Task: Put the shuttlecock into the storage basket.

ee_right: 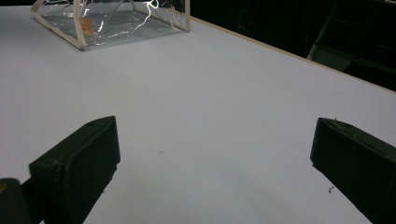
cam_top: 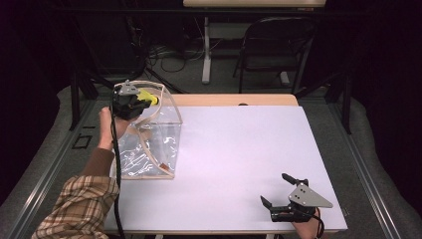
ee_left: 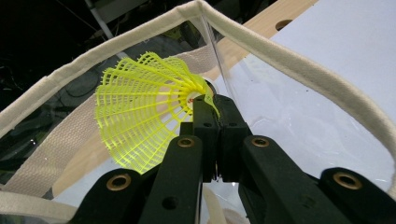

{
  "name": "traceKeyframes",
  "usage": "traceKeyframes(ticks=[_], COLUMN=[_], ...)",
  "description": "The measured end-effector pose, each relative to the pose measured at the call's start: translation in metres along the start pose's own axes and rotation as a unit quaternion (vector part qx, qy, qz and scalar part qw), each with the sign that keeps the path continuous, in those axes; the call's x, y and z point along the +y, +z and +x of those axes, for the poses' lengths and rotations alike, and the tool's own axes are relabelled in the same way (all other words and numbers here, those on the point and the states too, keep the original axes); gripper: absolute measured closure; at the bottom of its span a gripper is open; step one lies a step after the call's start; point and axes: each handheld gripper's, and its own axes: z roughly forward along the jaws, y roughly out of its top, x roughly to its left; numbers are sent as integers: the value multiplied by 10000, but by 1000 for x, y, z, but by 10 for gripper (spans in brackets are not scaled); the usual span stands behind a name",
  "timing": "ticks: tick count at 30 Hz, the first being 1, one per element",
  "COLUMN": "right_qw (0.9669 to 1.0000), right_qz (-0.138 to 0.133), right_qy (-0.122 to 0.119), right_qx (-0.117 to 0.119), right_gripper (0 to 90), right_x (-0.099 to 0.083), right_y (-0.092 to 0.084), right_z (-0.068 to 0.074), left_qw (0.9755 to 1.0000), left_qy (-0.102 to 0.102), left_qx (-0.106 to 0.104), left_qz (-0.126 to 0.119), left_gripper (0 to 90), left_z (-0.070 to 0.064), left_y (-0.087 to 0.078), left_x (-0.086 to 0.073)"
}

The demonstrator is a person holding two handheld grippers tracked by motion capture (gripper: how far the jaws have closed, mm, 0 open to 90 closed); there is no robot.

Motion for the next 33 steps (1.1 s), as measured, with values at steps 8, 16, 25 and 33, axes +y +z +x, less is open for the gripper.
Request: traceKeyframes(ticks=[8, 16, 25, 33], right_qw=[10000, 10000, 10000, 10000], right_qz=[-6, -5, -1, 5], right_qy=[-1, 2, -1, 0], right_qx=[0, 2, 5, 4], right_gripper=[8, 8, 9, 8], right_x=[0, 0, 0, 0], right_y=[0, 0, 0, 0], right_z=[0, 0, 0, 0], left_qw=[10000, 9999, 9997, 9993], left_qy=[36, 1, 0, -3], left_qx=[-27, -75, -139, -206], left_qz=[72, 104, 215, 326], left_gripper=[888, 887, 886, 885], left_z=[1, 3, 3, 4], left_y=[3, 8, 13, 18], left_x=[-1, -2, -2, -3])
